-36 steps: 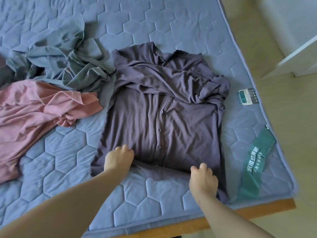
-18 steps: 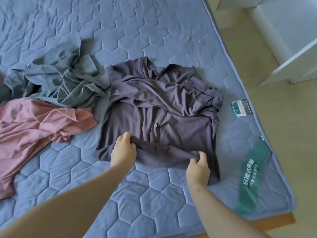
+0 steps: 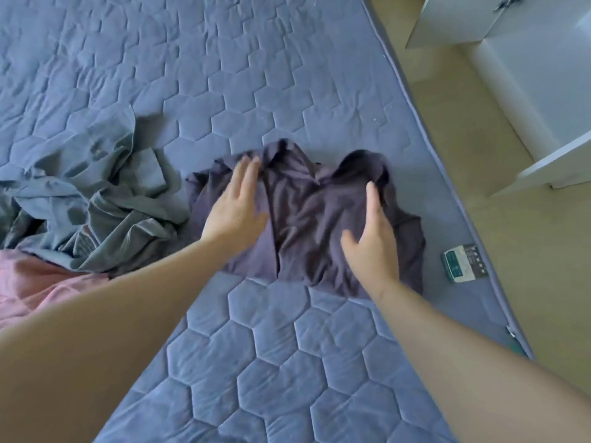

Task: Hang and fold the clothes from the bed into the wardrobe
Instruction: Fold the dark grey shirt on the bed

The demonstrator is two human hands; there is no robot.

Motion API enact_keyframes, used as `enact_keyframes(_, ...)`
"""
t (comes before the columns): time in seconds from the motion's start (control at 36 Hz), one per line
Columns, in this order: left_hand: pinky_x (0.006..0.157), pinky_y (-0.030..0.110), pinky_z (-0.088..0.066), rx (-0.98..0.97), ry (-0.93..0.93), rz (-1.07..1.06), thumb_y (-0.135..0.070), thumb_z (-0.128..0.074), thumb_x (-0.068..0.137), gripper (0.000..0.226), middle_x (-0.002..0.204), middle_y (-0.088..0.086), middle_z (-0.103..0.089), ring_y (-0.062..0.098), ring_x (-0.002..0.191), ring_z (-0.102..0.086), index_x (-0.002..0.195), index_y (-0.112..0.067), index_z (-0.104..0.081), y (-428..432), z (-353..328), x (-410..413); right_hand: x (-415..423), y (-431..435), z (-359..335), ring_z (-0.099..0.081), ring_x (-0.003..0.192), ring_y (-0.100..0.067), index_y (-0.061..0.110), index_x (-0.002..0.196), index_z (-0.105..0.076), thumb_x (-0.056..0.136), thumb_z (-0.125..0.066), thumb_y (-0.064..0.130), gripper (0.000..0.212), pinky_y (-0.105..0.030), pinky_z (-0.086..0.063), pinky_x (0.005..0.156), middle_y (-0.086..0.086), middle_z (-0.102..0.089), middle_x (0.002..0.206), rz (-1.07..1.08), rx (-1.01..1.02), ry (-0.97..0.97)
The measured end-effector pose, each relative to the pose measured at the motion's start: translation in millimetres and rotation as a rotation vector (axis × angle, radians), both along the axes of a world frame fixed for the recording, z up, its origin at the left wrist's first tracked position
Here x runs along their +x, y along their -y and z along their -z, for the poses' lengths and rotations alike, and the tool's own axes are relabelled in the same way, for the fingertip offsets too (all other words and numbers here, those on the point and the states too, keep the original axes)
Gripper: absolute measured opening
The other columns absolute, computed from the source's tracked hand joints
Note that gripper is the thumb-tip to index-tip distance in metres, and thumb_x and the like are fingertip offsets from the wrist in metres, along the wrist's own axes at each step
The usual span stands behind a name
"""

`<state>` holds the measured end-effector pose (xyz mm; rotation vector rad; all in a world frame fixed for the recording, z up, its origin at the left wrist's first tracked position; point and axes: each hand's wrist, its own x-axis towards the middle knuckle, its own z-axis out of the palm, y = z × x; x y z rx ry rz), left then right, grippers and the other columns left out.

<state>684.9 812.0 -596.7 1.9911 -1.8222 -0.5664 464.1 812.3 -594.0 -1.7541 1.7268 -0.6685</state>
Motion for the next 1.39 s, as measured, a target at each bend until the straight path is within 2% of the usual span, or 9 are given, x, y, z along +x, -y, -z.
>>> enact_keyframes(0.17, 0.113, 0.045, -0.013, 0.398, 0.518, 0.428, -0.061, -0.061, 0.073, 0.102, 0.157, -0.008, 0.005, 0.020, 0.145, 0.003, 0.149, -0.031, 0.000, -44.8, 63.2, 4.5, 5.4, -26.5, 58.1, -0.012, 0.143, -0.022, 0.034, 0.147, -0.017, 0.081, -0.060, 0.042, 0.079, -0.044, -0.018, 0.111, 0.005, -0.013, 0.157, -0.398, 0.336, -0.513)
enact_keyframes(0.28, 0.112, 0.049, -0.012, 0.326, 0.683, 0.425, -0.052, -0.057, 0.081, 0.094, 0.158, -0.003, 0.001, 0.026, 0.145, -0.002, 0.149, -0.034, 0.005, -46.7, 78.5, 12.5, 4.1, -28.2, 78.8, -0.006, 0.144, -0.026, 0.037, 0.147, -0.008, 0.082, -0.061, 0.039, 0.085, -0.051, -0.014, 0.111, 0.006, -0.001, 0.158, -0.421, 0.355, -0.707)
enact_keyframes(0.36, 0.105, 0.038, -0.029, 0.297, 0.725, 0.396, -0.025, -0.054, 0.086, 0.079, 0.155, 0.002, -0.017, 0.029, 0.137, -0.025, 0.149, -0.036, -0.007, -38.7, 75.3, 15.8, 1.8, -18.5, 83.8, -0.017, 0.141, -0.028, 0.038, 0.147, -0.009, 0.090, -0.053, 0.024, 0.074, -0.045, -0.026, 0.105, 0.005, -0.007, 0.158, -0.384, 0.309, -0.780)
enact_keyframes(0.42, 0.082, 0.036, -0.048, 0.235, 0.678, 0.402, -0.010, -0.065, 0.075, 0.073, 0.134, 0.009, -0.050, 0.035, 0.106, -0.052, 0.141, -0.030, -0.040, -34.7, 68.5, 15.3, 1.8, -11.6, 84.4, -0.032, 0.131, -0.028, 0.036, 0.147, -0.015, 0.095, -0.040, 0.013, 0.062, -0.040, -0.034, 0.096, 0.004, -0.019, 0.155, -0.393, 0.265, -0.805)
enact_keyframes(0.47, 0.064, 0.036, -0.053, 0.159, 0.597, 0.382, 0.001, -0.068, 0.067, 0.066, 0.111, 0.009, -0.062, 0.034, 0.083, -0.054, 0.128, -0.023, -0.057, -35.2, 64.7, 15.9, 0.4, -7.4, 82.5, -0.040, 0.121, -0.027, 0.033, 0.145, -0.024, 0.096, -0.034, 0.008, 0.056, -0.037, -0.036, 0.089, 0.005, -0.033, 0.149, -0.393, 0.236, -0.799)
enact_keyframes(0.61, 0.086, 0.036, -0.048, 0.398, 0.566, 0.318, -0.013, -0.046, 0.091, 0.060, 0.133, -0.004, -0.040, 0.028, 0.106, -0.039, 0.144, -0.035, -0.027, -46.6, 63.8, 10.4, -6.5, -19.0, 71.4, -0.042, 0.110, -0.026, 0.029, 0.139, -0.037, 0.092, -0.035, 0.002, 0.054, -0.034, -0.035, 0.081, 0.008, -0.049, 0.132, -0.419, 0.225, -0.795)
enact_keyframes(1.22, 0.099, 0.036, -0.038, 0.907, 0.245, 0.536, -0.010, -0.047, 0.090, 0.063, 0.139, 0.003, -0.028, 0.032, 0.118, -0.042, 0.145, -0.032, -0.026, -243.4, 36.1, -48.0, -72.6, -206.8, 41.0, -0.040, 0.117, -0.022, 0.035, 0.141, -0.036, 0.090, -0.032, -0.003, 0.064, -0.030, -0.035, 0.089, 0.015, -0.041, 0.141, -0.606, 0.548, -0.798)
enact_keyframes(1.33, 0.096, 0.015, -0.032, 0.834, -0.123, 0.241, -0.024, -0.062, 0.085, 0.044, 0.131, -0.002, -0.051, 0.018, 0.118, -0.049, 0.128, -0.028, -0.055, -246.8, 36.1, -35.4, -69.6, -211.6, 39.3, -0.032, 0.129, -0.022, 0.035, 0.146, -0.024, 0.092, -0.037, 0.005, 0.063, -0.033, -0.033, 0.097, 0.012, -0.025, 0.151, -0.620, 0.610, -0.799)
enact_keyframes(1.39, 0.096, 0.023, -0.038, 0.620, -0.157, -0.077, -0.022, -0.065, 0.082, 0.037, 0.123, 0.003, -0.056, 0.020, 0.114, -0.052, 0.118, -0.022, -0.062, -245.9, 36.5, -28.1, -65.0, -214.7, 37.6, -0.031, 0.130, -0.020, 0.037, 0.145, -0.024, 0.091, -0.044, 0.017, 0.061, -0.033, -0.031, 0.099, 0.010, -0.027, 0.149, -0.624, 0.599, -0.787)
